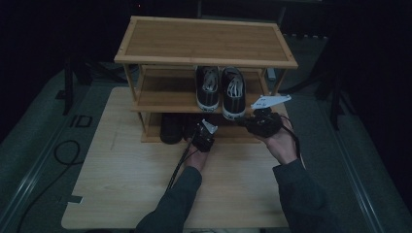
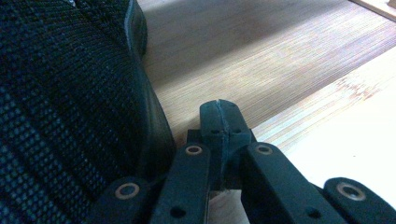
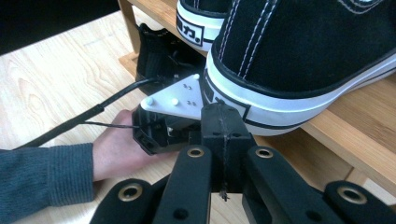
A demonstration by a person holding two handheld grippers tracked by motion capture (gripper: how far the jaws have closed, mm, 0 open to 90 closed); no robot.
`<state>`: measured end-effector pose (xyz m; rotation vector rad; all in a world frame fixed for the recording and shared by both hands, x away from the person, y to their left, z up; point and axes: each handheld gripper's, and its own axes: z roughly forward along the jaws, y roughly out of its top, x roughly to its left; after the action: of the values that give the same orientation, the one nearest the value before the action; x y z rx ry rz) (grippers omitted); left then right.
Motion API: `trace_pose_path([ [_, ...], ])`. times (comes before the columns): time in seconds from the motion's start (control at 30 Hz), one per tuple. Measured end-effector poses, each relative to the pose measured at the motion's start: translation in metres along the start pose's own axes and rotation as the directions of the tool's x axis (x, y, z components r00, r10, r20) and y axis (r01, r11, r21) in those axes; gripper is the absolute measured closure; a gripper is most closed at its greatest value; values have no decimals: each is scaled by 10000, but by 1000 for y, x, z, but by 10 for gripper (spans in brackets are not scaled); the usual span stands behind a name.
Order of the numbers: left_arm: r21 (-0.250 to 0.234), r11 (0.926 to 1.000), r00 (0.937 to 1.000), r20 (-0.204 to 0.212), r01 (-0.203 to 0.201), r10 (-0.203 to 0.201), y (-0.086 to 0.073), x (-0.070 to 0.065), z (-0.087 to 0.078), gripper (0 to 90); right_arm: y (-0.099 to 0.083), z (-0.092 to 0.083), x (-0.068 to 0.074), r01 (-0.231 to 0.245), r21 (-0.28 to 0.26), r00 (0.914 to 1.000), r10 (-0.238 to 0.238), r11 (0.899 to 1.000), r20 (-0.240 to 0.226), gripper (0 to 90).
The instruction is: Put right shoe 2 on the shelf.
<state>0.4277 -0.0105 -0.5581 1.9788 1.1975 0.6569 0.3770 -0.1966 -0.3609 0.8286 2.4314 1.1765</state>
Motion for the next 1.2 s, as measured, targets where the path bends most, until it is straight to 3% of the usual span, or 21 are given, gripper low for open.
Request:
trace_pose_path([
  [0.3, 0, 10000, 10000, 4, -26, 26, 0, 1, 0, 900, 5, 8, 1, -3, -124, 10000, 3, 9999, 39, 900],
  [0.47, 7, 10000, 10000, -5, 30, -30, 0, 0, 0, 900, 7, 16, -3, -20, 98, 9975, 13, 10000, 713, 900],
  [0.53, 6, 10000, 10000, -11, 23, -23, 0, 0, 0, 900, 6, 18, -7, -217, -5, 9988, 217, 9998, 433, 900],
  [1.2, 27, 10000, 10000, -9, -5, 5, 0, 0, 0, 900, 9, 29, -6, -80, 204, 9989, 71, 9998, 467, 900],
])
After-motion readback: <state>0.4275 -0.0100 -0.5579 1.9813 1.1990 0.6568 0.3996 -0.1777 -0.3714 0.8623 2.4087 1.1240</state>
